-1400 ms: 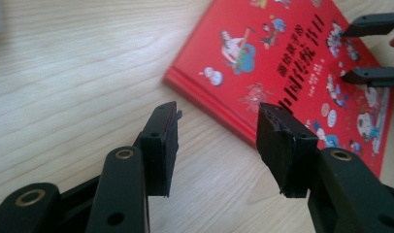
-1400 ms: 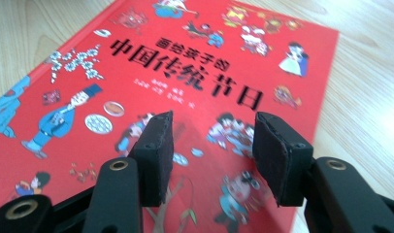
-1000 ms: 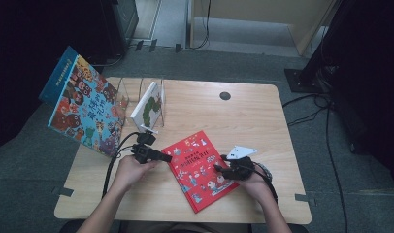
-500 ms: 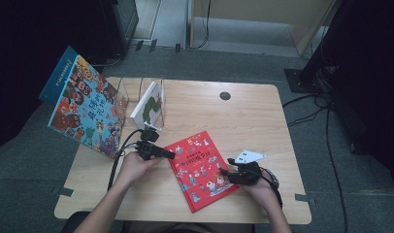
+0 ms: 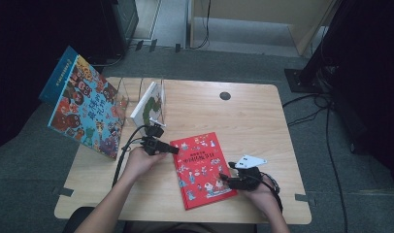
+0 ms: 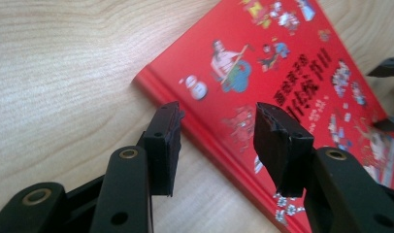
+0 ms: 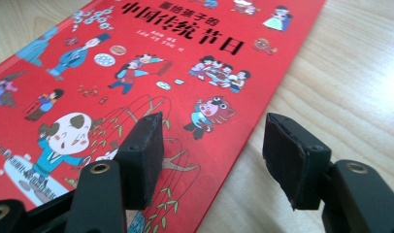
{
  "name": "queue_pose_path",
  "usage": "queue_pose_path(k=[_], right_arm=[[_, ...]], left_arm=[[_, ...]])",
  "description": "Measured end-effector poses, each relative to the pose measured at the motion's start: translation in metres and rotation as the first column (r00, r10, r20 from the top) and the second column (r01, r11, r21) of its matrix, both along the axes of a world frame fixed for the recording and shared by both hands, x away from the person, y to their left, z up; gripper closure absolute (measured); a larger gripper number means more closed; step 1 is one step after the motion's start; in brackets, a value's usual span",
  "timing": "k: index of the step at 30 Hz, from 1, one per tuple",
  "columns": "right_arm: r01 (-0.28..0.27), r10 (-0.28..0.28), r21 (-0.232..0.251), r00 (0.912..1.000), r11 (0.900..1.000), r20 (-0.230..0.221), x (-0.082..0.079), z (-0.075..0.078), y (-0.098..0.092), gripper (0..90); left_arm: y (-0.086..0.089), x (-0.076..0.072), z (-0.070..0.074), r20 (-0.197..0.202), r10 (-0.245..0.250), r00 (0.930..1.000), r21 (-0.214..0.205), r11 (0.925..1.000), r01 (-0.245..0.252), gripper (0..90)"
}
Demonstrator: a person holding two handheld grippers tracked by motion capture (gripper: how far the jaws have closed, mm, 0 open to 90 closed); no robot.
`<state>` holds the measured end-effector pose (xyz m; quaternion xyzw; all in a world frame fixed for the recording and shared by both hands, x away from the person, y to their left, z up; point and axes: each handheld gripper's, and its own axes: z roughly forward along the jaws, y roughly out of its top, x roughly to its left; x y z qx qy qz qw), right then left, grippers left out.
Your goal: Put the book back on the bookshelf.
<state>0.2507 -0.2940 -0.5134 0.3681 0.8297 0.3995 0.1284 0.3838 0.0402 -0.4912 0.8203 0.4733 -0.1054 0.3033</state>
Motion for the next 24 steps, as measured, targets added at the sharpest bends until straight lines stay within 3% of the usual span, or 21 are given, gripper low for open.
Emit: queue_pose_path(k=[5,7,12,14,15,18,24], right_arm=[[-0.002,0.002,-0.005,0.9999,1.0,-0.015,-0.01,0.001,0.003,37.2],[0.004,-0.003,0.001,0.9999,1.0,-0.014,-0.013,0.0,0.004,36.9],[0.026,-0.025,0.029,0.999,0.9992,-0.036,-0.014,-0.002,0.002,37.6],[0.032,-0.03,0.042,0.9985,0.9986,-0.046,-0.014,-0.002,0.002,37.8],[0.032,-0.03,0.046,0.9985,0.9984,-0.047,-0.013,-0.003,0.003,36.7],[0.037,-0.035,0.044,0.9983,0.9983,-0.047,-0.012,-0.003,0.005,35.0],[0.051,-0.048,0.044,0.9974,0.9977,-0.053,-0.01,-0.003,0.007,33.9]], left_arm=[[-0.003,0.0,-0.003,0.018,-0.002,0.9998,-0.016,0.9999,0.002,52.1],[-0.005,-0.002,-0.002,0.007,-0.016,0.9998,-0.011,0.9998,0.016,50.8],[-0.011,-0.01,0.001,0.029,-0.063,0.9976,0.042,0.9972,0.061,48.1],[-0.012,-0.012,0.002,0.023,-0.063,0.9977,0.046,0.997,0.062,47.1],[-0.011,-0.012,0.002,0.022,-0.066,0.9976,0.04,0.9971,0.065,47.0],[-0.004,-0.011,-0.001,-0.03,-0.017,0.9994,-0.045,0.9989,0.016,49.7],[-0.006,-0.024,-0.003,-0.037,-0.023,0.9991,-0.043,0.9988,0.021,47.0]])
